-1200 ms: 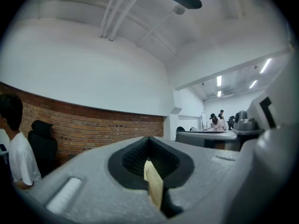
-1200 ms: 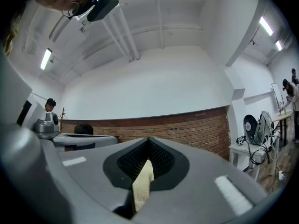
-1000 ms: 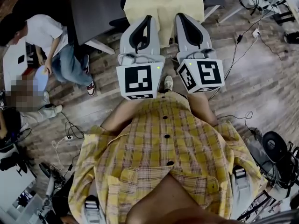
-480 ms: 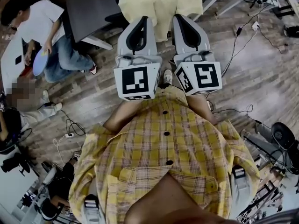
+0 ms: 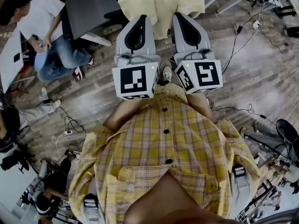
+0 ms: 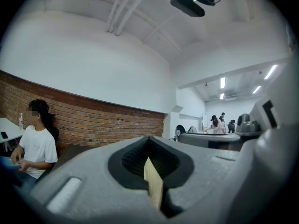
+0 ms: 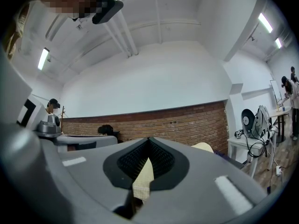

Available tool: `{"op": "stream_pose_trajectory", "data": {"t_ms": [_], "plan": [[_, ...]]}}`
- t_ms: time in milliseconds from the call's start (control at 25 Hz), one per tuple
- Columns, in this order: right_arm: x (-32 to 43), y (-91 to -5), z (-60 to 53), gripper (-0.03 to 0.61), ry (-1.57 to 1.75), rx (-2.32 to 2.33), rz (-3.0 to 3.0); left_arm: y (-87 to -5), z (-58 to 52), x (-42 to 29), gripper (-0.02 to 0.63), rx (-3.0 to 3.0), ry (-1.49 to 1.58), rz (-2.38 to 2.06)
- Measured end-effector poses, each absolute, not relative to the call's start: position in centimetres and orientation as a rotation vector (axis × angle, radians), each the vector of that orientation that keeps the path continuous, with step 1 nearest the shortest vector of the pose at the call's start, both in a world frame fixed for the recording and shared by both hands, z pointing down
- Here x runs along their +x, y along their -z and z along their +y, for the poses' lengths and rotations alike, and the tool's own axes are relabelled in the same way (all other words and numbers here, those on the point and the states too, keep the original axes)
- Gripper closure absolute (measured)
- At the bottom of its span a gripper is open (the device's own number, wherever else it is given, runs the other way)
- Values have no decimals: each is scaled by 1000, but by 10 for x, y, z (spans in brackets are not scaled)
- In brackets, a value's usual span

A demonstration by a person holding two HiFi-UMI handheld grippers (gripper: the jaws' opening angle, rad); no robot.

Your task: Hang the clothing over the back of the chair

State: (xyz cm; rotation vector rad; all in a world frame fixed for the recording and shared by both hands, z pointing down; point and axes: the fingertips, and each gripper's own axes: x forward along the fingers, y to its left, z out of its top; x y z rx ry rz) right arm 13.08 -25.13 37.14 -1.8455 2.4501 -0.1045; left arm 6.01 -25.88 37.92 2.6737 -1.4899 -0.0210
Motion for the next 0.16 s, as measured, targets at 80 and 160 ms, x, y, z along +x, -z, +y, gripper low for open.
{"op": "stream_pose_trajectory", "data": {"t_ms": [80,160], "plan": [[132,-372,-252,583,106,-1846,2450,-379,-259,61,615,2674,22,-1487],[133,-373,-252,583,107,-1846,2451,-378,-259,62,615,2677,23,-1485]]}}
